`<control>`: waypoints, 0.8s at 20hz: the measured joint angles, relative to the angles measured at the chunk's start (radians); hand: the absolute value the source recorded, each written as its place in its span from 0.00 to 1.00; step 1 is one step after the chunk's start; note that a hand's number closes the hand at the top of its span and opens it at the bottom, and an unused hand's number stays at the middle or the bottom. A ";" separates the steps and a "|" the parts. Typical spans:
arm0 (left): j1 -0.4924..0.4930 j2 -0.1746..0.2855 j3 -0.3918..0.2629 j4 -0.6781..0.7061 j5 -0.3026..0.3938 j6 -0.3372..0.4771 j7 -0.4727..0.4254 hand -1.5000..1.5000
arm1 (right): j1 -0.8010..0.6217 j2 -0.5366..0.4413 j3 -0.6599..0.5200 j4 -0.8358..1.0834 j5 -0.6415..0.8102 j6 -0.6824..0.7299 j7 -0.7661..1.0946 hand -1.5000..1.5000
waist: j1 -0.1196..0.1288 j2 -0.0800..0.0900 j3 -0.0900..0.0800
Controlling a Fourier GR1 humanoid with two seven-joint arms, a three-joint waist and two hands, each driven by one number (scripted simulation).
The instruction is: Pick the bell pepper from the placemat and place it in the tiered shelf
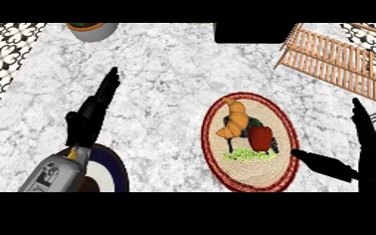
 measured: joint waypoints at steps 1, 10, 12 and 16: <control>0.005 0.003 0.001 0.003 0.000 -0.007 -0.007 0.50 | -0.010 -0.026 0.015 -0.014 0.021 0.028 0.059 0.00 | 0.003 0.000 0.000; -0.009 -0.024 -0.004 0.010 -0.019 -0.012 0.004 0.50 | -0.174 -0.156 0.179 -0.164 0.183 0.324 0.604 0.00 | 0.011 0.001 0.000; -0.009 -0.024 0.007 0.009 -0.021 -0.017 0.007 0.50 | -0.218 -0.136 0.218 -0.202 0.221 0.369 0.691 0.00 | 0.010 0.000 0.001; -0.004 -0.051 0.017 0.042 -0.049 -0.015 -0.014 0.50 | -0.273 -0.069 0.268 -0.215 0.293 0.419 0.754 0.00 | 0.005 0.000 0.002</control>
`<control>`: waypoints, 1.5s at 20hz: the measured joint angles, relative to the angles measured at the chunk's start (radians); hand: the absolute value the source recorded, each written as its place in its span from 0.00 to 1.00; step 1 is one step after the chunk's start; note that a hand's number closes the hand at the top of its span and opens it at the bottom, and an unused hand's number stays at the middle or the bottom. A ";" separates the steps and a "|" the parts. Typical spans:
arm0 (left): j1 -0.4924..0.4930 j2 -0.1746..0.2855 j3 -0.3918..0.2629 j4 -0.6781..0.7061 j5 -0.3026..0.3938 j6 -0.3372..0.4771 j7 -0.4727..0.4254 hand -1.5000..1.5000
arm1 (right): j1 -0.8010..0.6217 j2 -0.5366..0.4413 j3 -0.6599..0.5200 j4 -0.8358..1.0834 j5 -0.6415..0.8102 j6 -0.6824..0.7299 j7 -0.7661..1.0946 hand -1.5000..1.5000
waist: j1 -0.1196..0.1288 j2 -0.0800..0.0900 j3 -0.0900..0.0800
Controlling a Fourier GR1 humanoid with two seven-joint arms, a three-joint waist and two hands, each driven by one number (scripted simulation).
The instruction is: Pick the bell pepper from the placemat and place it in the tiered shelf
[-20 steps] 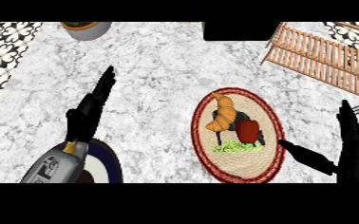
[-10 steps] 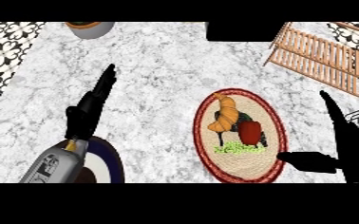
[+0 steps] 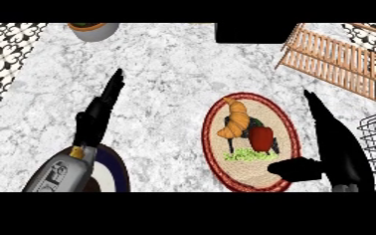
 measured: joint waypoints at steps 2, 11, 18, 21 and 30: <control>0.019 -0.006 0.001 -0.013 -0.009 -0.005 -0.004 0.50 | -0.013 0.034 0.012 0.005 0.031 0.015 0.013 0.00 | -0.001 0.000 0.001; 0.023 -0.018 0.037 -0.035 -0.033 -0.034 0.021 0.50 | -0.050 0.186 0.054 0.046 0.209 0.065 0.045 0.00 | -0.004 -0.001 0.001; 0.028 -0.041 0.050 -0.041 -0.066 -0.039 0.032 0.50 | -0.076 0.267 -0.005 0.089 0.242 0.109 0.027 0.00 | -0.004 0.000 0.002; 0.019 -0.052 0.059 -0.041 -0.077 -0.045 0.044 0.50 | -0.060 0.294 -0.010 0.103 0.271 0.122 0.014 0.00 | -0.006 0.000 0.002; 0.044 -0.075 0.088 -0.050 -0.101 -0.079 0.033 0.50 | -0.030 0.378 -0.051 0.213 0.354 0.136 -0.033 0.00 | -0.005 0.000 0.002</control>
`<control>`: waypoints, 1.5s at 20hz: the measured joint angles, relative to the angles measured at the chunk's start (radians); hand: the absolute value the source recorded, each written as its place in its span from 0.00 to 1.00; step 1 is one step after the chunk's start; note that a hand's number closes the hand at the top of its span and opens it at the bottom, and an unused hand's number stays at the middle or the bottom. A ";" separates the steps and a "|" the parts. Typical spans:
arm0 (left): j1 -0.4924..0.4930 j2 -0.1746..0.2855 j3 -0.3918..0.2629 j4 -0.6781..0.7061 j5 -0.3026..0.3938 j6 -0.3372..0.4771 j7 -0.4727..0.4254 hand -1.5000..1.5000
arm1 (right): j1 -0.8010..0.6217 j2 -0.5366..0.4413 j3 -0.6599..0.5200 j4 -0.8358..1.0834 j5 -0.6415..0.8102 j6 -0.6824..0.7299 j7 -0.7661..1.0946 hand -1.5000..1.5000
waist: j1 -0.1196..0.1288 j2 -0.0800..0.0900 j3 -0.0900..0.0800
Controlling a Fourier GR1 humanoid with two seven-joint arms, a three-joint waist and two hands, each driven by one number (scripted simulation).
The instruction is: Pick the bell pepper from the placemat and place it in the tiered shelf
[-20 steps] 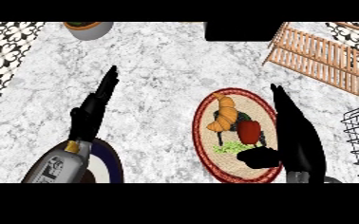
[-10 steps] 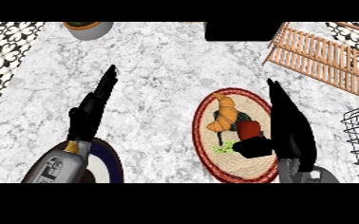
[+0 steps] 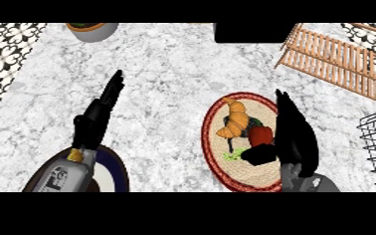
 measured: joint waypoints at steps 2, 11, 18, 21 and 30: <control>-0.015 0.005 0.024 0.005 0.004 -0.017 0.009 0.50 | 0.003 0.027 0.004 0.006 0.023 0.006 0.003 0.00 | 0.000 0.000 0.000; 0.012 -0.036 0.041 0.007 -0.048 -0.032 -0.008 0.50 | -0.003 0.076 -0.049 0.061 0.060 0.047 -0.016 0.00 | -0.001 0.000 0.000; -0.007 -0.067 0.067 0.000 -0.079 -0.055 0.027 0.50 | 0.028 0.100 -0.073 0.065 0.097 0.065 -0.037 0.00 | -0.001 0.000 0.000; -0.002 -0.072 0.086 0.003 -0.085 -0.073 0.018 0.50 | 0.014 0.108 -0.102 0.118 0.107 0.061 -0.055 0.00 | -0.001 0.000 0.000; 0.003 -0.088 0.135 0.012 -0.106 -0.120 0.004 0.50 | 0.009 0.130 -0.147 0.240 0.118 0.015 -0.126 0.00 | -0.001 0.000 0.000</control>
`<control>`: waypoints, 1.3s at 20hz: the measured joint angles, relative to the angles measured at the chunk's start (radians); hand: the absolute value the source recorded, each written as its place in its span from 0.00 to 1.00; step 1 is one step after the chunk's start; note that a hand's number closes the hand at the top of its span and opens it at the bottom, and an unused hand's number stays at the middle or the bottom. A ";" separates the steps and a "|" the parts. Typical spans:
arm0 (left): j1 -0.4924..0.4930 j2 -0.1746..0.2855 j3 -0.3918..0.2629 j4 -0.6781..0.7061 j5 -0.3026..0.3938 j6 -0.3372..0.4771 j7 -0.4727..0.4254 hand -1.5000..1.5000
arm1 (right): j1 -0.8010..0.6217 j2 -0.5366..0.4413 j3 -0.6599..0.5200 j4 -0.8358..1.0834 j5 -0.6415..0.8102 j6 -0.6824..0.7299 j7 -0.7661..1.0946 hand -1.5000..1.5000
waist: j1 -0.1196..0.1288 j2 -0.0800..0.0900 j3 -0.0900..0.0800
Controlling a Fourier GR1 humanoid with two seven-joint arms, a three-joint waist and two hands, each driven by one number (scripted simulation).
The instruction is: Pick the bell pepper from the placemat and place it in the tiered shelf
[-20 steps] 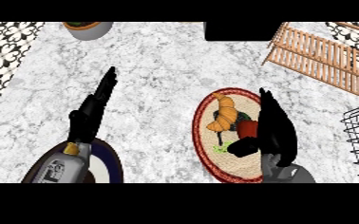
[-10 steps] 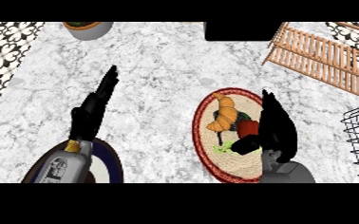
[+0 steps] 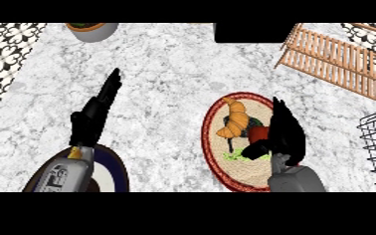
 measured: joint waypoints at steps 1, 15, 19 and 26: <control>0.011 -0.009 -0.006 -0.010 -0.010 0.006 0.000 0.50 | 0.000 -0.001 -0.009 0.029 -0.001 -0.017 -0.023 0.00 | 0.001 0.000 0.000; -0.007 -0.040 0.029 -0.025 -0.049 -0.021 0.026 0.50 | 0.025 0.007 0.028 0.109 0.055 -0.027 -0.092 1.00 | -0.001 -0.003 -0.003; 0.011 -0.052 0.031 -0.026 -0.061 -0.028 0.015 0.50 | 0.035 0.001 0.035 0.111 0.083 -0.044 -0.119 1.00 | -0.001 -0.003 -0.003; 0.014 -0.066 0.027 -0.023 -0.071 -0.035 0.007 0.50 | -0.223 0.023 0.026 0.260 0.005 -0.079 0.004 1.00 | 0.011 0.001 -0.001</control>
